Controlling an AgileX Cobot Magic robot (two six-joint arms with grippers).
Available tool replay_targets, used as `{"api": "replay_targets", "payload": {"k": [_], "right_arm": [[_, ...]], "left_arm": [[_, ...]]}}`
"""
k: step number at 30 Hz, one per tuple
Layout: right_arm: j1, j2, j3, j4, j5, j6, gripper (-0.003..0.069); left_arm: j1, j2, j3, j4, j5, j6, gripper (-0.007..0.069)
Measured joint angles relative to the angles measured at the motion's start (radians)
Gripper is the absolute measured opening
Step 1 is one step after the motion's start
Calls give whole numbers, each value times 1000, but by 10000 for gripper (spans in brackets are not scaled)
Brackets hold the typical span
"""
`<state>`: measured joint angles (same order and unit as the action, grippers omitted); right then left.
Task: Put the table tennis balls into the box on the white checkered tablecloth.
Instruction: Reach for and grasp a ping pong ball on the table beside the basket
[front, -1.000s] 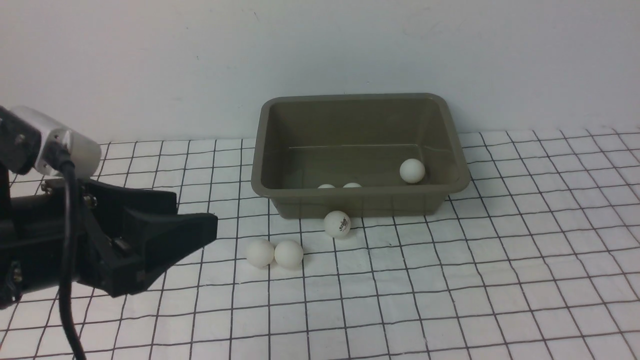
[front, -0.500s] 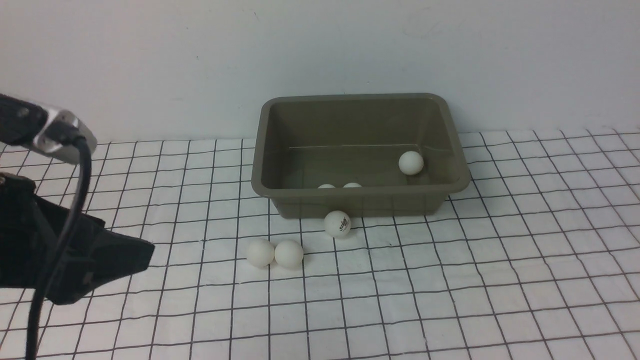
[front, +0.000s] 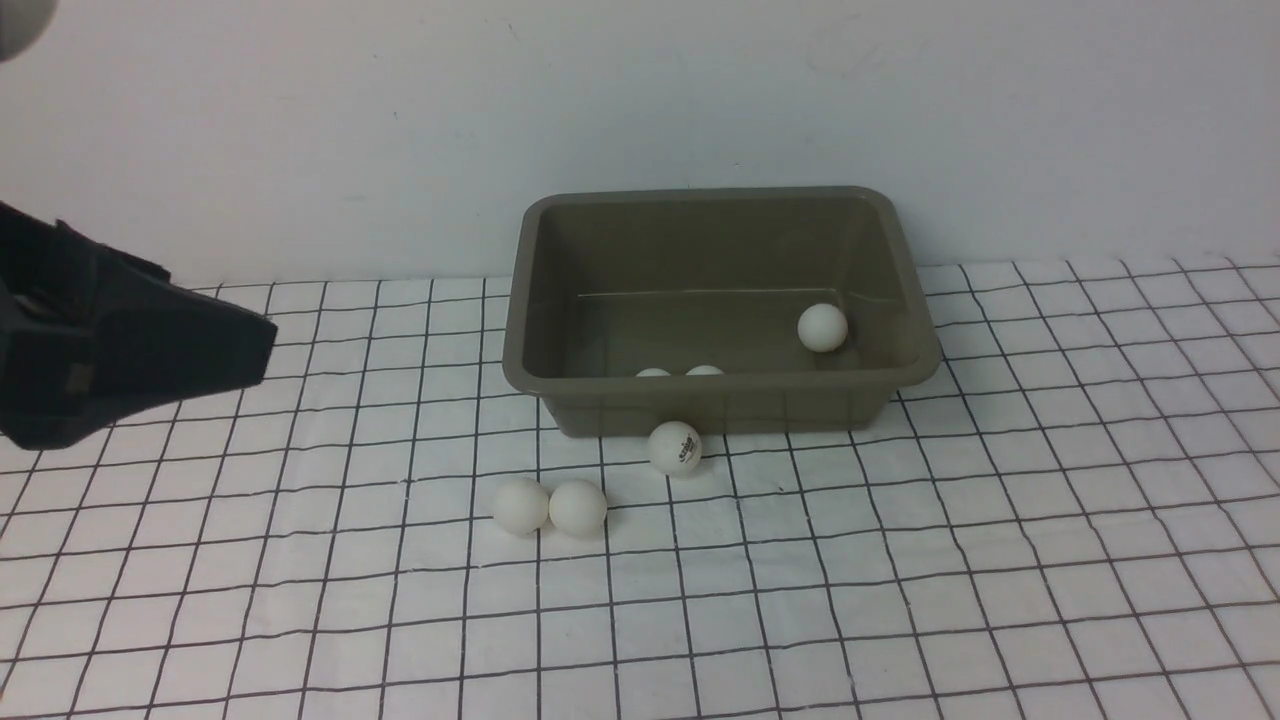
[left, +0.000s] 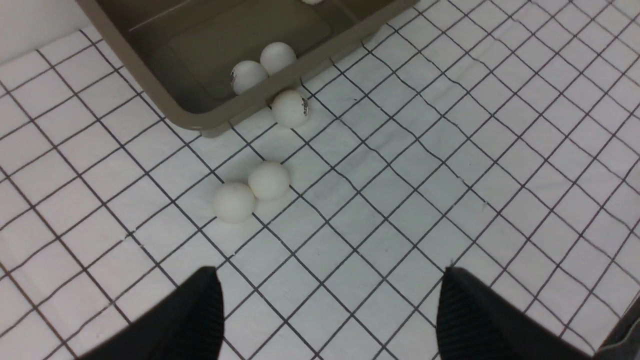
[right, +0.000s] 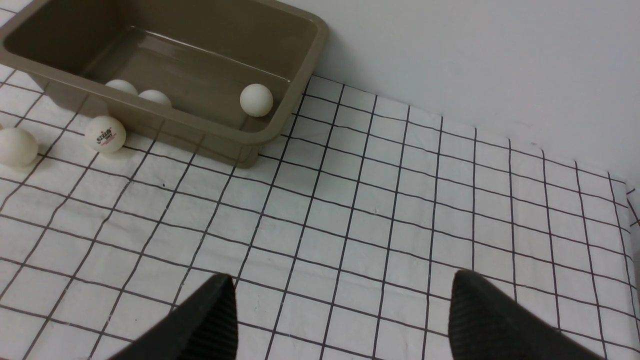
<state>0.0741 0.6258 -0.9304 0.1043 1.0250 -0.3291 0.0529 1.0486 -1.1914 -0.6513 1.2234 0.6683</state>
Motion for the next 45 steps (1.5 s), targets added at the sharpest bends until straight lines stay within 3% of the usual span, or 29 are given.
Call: {"api": "replay_targets", "payload": {"k": [5,16,26,45], "right_arm": [[0,0,0,11,-6,-1,514],[0,0,0,22,-6,-3,514],[0,0,0,22,-9,-3,514],[0,0,0,22,-10,-3,514]], "left_arm": [[-74,136,0,11,-94,116,513],[-120,481,0,37,-226,151,513],[-199,678,0,35,-343,467,513],[-254,860,-7,26,-527,601,513]]}}
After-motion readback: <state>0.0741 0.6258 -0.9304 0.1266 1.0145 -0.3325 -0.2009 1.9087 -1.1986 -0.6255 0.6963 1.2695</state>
